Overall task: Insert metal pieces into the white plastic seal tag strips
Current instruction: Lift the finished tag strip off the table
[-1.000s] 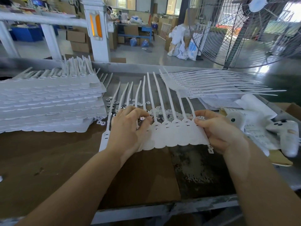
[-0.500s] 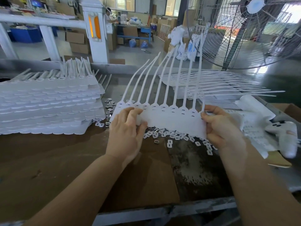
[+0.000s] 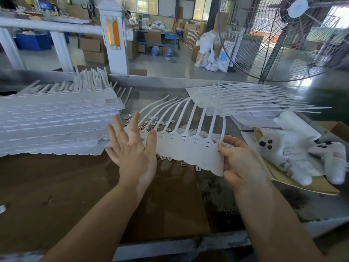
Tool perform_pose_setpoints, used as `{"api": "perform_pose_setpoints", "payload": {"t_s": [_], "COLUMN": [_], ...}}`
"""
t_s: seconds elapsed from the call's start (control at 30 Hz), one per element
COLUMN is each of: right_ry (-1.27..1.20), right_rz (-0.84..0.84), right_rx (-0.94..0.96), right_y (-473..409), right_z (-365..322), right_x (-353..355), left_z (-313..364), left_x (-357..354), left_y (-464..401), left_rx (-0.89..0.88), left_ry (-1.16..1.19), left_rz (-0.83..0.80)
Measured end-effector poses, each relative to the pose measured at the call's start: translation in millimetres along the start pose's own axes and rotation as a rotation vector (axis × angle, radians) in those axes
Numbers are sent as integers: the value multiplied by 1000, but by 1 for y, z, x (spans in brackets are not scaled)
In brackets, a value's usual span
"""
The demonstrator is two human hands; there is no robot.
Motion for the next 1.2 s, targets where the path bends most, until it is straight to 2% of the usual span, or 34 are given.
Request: {"api": "perform_pose_setpoints", "payload": {"t_s": [0.33,0.83,1.07,1.2], "right_ry": [12,-61,-118,-155], "right_rz": [-4,-44,-10,-12], "right_rx": [30,115,51,77], "right_y": [46,91,84,83], "right_z": [5,4,-3,-9], "right_x": [7,13,8,10], "left_z": [1,5,14,23], "left_x": [22,45,37,39], "left_y": [25,34,21,14], "left_rx": [-7,-59,-118,-151], "left_ry": [274,330,363,393], "left_rz": [73,192,127,125]}}
Point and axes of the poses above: each hand's wrist, its own y-axis away from the middle knuckle, its own x-axis out of the back of the hand, z = x × y, the point moved 2 cm from there along -y, towards the middle knuckle, and after that the axes turned 8 degrees about z, right-handed, at the moved point
